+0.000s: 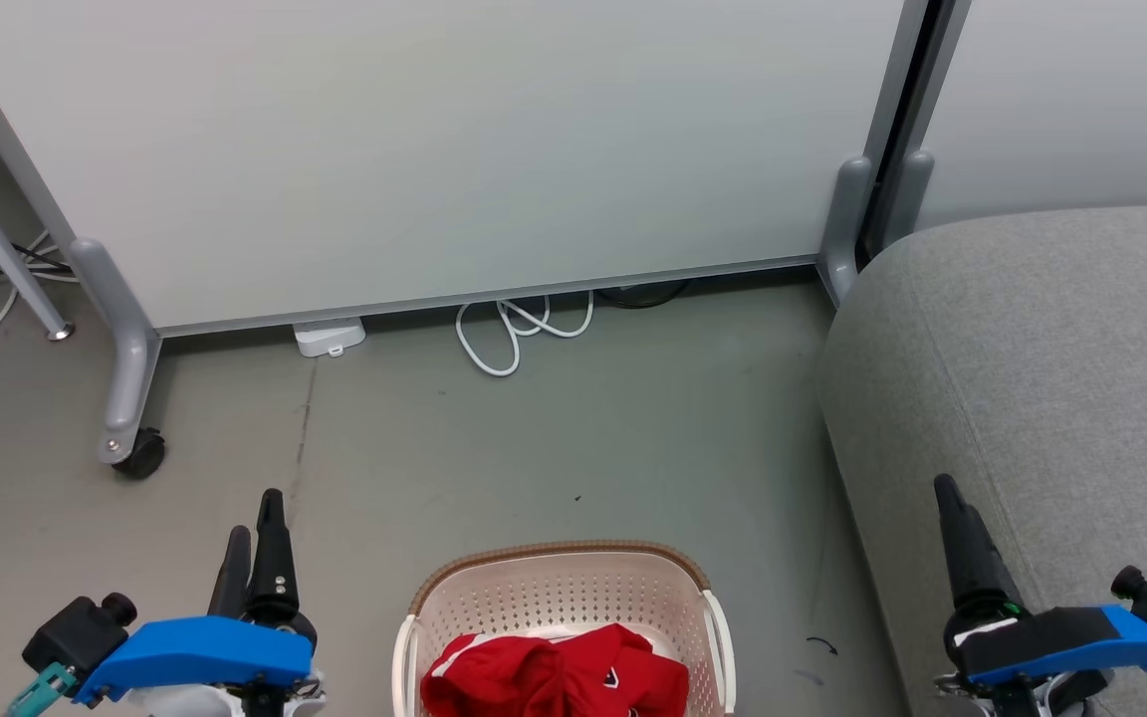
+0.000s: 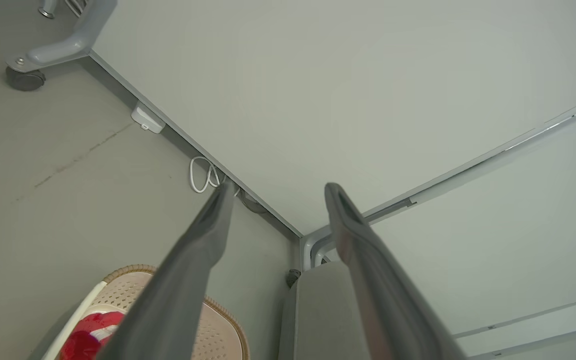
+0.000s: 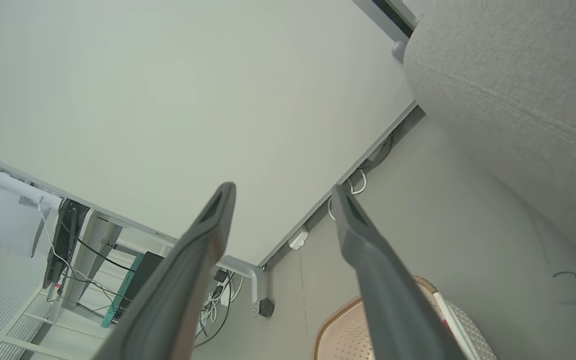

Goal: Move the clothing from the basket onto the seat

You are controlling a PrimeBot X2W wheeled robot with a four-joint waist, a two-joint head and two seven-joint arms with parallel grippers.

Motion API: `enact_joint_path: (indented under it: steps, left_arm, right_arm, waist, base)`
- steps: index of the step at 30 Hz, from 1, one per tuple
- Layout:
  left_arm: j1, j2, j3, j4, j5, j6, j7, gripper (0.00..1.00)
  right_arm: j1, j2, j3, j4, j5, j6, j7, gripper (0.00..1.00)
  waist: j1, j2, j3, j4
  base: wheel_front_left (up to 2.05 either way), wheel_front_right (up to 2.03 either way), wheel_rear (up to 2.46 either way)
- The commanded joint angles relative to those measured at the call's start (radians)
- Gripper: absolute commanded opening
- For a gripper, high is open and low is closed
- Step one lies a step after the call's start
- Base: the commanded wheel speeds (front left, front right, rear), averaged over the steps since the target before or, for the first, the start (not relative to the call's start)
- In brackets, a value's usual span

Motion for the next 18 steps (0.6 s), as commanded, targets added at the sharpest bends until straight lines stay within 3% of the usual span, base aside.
enact_joint_path:
  steps: [1,18]
  left_arm:
    - [-0.023,0.009,-0.012,-0.014,0.058,0.006,-0.015,1.0]
    - [-0.012,0.029,-0.068,-0.019,0.315,0.018,-0.071,1.0]
  right_arm:
    - [-0.023,-0.006,0.004,-0.013,-0.054,0.002,-0.015,1.0]
    - [-0.015,-0.008,0.021,-0.018,-0.297,0.003,-0.046,1.0]
  waist:
    - [0.0,0.0,0.0,0.001]
    - [0.0,0.0,-0.001,0.005]
  base:
    - [0.0,0.0,0.0]
    - [0.0,0.0,0.0]
